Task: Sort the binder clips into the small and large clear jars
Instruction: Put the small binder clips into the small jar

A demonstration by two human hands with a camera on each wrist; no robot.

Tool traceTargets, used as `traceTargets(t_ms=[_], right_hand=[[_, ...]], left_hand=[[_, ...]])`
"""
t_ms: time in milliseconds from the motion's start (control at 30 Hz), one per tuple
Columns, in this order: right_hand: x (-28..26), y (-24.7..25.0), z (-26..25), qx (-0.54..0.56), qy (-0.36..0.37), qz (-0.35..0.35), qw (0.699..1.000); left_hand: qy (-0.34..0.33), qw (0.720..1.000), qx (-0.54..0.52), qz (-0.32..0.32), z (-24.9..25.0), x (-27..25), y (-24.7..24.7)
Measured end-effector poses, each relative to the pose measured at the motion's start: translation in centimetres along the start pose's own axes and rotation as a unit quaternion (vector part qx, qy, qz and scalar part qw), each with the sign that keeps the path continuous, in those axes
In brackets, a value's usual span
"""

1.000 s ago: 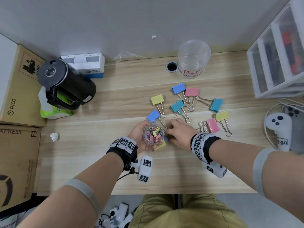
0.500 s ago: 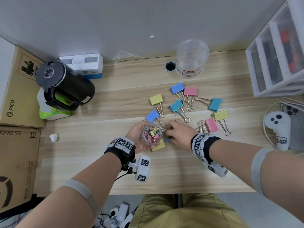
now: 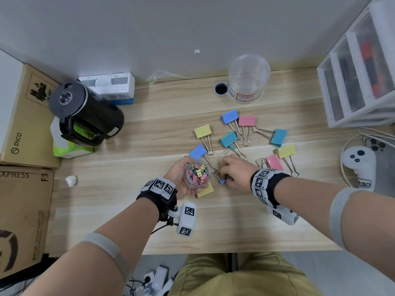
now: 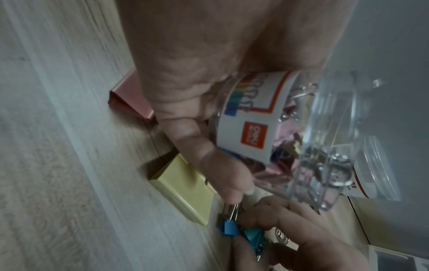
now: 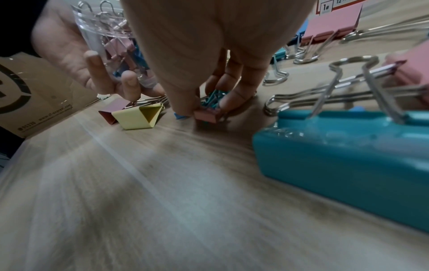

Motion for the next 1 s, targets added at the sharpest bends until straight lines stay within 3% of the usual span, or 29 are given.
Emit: traceTargets(t_ms=[467,800,1000], right_hand=[[0.0,0.0,0.5,0.002,-0.044,0.017,0.999],[-0.6,4.0,0.7,0.204,-0.100,0.107,0.968],[-0.9,7.8,-1.8,0.352,-0.047,0.153,0.922]], left_hand=[[0.003,1.000,0.008,-0.010,-0.1,-0.3,-0.7],[-0.001,1.000,0.006,0.022,-0.1,-0.1,-1.0],[-0.007,0.999,0.012,0.044,0.4,0.3,-1.7]])
Point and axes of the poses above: each hand's wrist, its own x-axis towards the middle knuckle, its own y-axis out of the back of the hand, z = x × y, the point moved 5 cm from there along x, towards the middle knuckle, and after that the axes turned 7 degrees about -y, right-handed, at the moved point
